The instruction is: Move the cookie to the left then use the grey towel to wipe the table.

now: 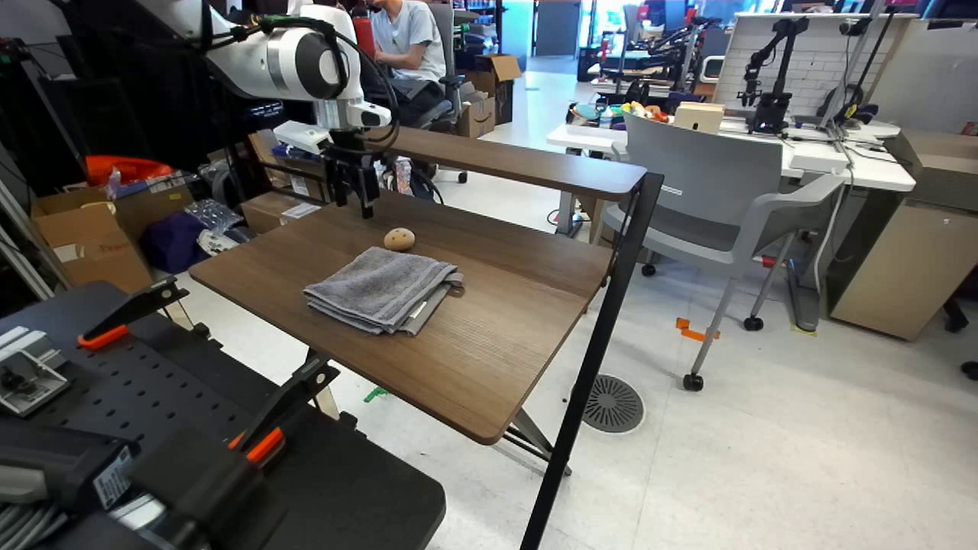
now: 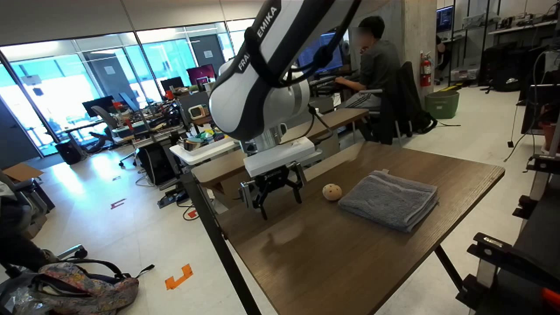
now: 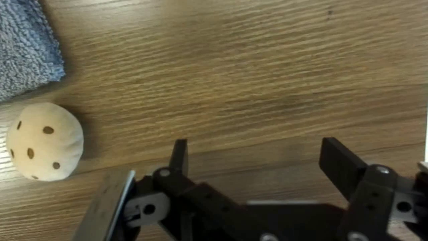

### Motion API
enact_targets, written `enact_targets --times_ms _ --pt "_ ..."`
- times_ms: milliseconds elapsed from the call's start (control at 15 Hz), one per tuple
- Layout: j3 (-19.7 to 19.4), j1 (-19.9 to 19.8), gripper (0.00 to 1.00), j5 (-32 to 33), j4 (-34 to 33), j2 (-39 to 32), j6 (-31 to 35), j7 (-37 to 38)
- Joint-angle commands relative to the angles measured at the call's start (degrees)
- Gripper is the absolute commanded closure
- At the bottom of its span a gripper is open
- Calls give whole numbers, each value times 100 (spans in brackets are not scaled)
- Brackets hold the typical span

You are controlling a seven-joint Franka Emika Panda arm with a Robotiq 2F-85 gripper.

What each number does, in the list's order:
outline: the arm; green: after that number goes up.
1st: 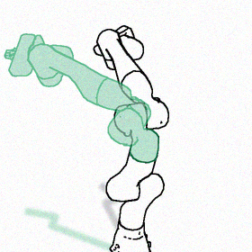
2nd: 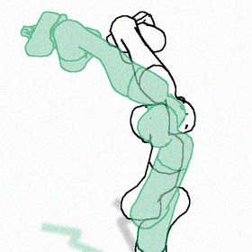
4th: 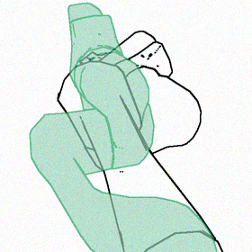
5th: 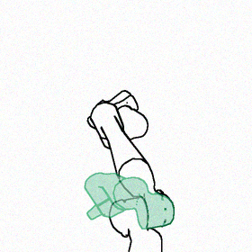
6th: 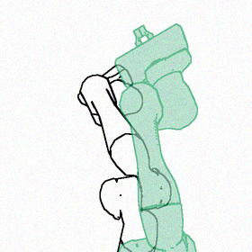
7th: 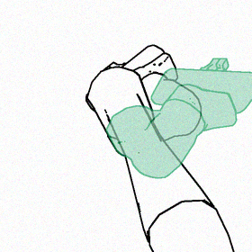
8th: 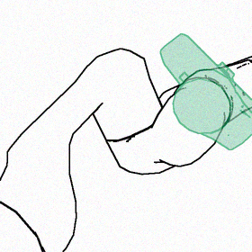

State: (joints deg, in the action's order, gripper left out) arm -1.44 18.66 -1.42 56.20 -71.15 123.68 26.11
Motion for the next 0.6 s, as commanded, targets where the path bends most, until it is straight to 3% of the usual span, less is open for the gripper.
enact_targets --times_ms 0,533 --pt "-19 21 0 8 -85 -47 -7 26" --pt "-270 -20 0 49 740 613 174 143"
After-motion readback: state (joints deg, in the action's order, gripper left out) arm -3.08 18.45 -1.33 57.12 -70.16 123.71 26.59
